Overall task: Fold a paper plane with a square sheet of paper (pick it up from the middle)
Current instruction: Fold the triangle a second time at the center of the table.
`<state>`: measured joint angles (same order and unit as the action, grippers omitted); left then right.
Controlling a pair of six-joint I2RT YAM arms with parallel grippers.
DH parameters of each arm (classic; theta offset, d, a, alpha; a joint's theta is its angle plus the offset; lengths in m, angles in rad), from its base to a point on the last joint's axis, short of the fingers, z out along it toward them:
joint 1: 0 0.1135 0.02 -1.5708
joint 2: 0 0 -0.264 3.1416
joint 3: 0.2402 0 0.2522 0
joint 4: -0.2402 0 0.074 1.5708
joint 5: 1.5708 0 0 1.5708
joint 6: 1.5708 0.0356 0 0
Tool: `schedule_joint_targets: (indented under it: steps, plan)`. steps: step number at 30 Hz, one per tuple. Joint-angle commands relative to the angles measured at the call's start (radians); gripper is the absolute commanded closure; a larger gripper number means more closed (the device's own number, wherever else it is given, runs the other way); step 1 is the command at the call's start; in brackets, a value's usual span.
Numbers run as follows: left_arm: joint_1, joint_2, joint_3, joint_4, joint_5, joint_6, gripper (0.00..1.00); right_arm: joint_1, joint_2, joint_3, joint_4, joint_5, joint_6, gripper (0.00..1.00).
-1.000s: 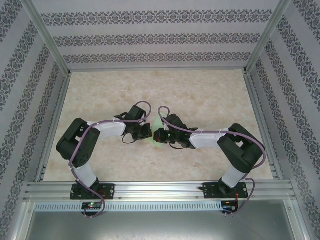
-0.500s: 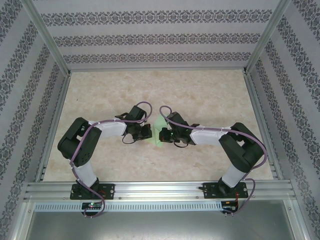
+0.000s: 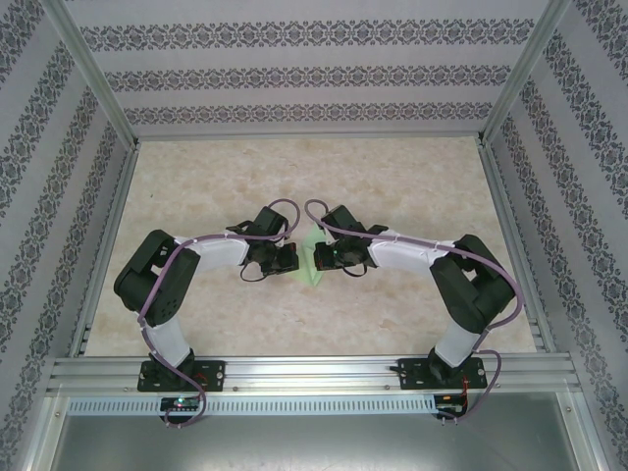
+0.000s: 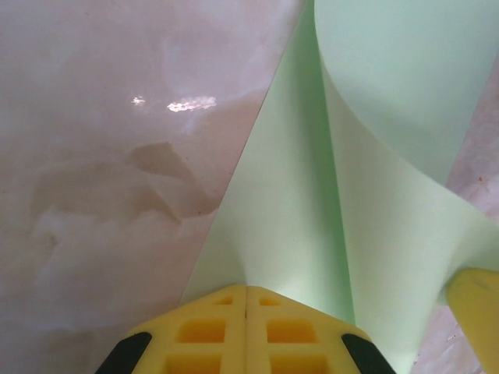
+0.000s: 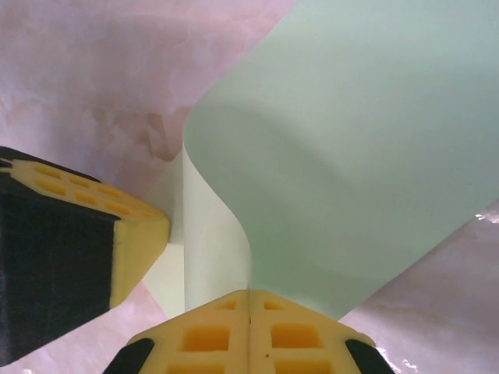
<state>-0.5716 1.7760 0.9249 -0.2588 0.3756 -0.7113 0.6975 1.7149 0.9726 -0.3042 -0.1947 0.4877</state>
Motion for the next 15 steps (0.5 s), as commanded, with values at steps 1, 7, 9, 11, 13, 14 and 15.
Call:
schedule_joint_targets:
  steps: [1, 7, 9, 11, 13, 14, 15]
  plan:
    - [-0.009, 0.030, 0.008, -0.039, -0.030, 0.024, 0.93, -0.010, 0.028, 0.049, -0.066, 0.018, -0.079, 0.98]
    - [-0.008, 0.026, 0.015, -0.045, -0.029, 0.029, 0.93, -0.009, 0.049, 0.067, -0.101, 0.048, -0.106, 0.98]
    - [-0.009, 0.026, 0.014, -0.045, -0.026, 0.030, 0.93, -0.010, 0.053, 0.066, -0.098, 0.054, -0.111, 0.98]
    - [-0.009, 0.025, 0.014, -0.045, -0.027, 0.030, 0.94, -0.009, 0.063, 0.075, -0.104, 0.061, -0.118, 0.98]
    - [-0.008, 0.026, 0.018, -0.046, -0.025, 0.031, 0.93, -0.009, 0.069, 0.080, -0.104, 0.060, -0.126, 0.98]
    - [-0.008, 0.026, 0.021, -0.049, -0.025, 0.032, 0.93, -0.010, 0.072, 0.083, -0.104, 0.067, -0.127, 0.98]
    - [-0.008, 0.025, 0.020, -0.048, -0.024, 0.032, 0.93, -0.010, 0.075, 0.086, -0.106, 0.075, -0.128, 0.98]
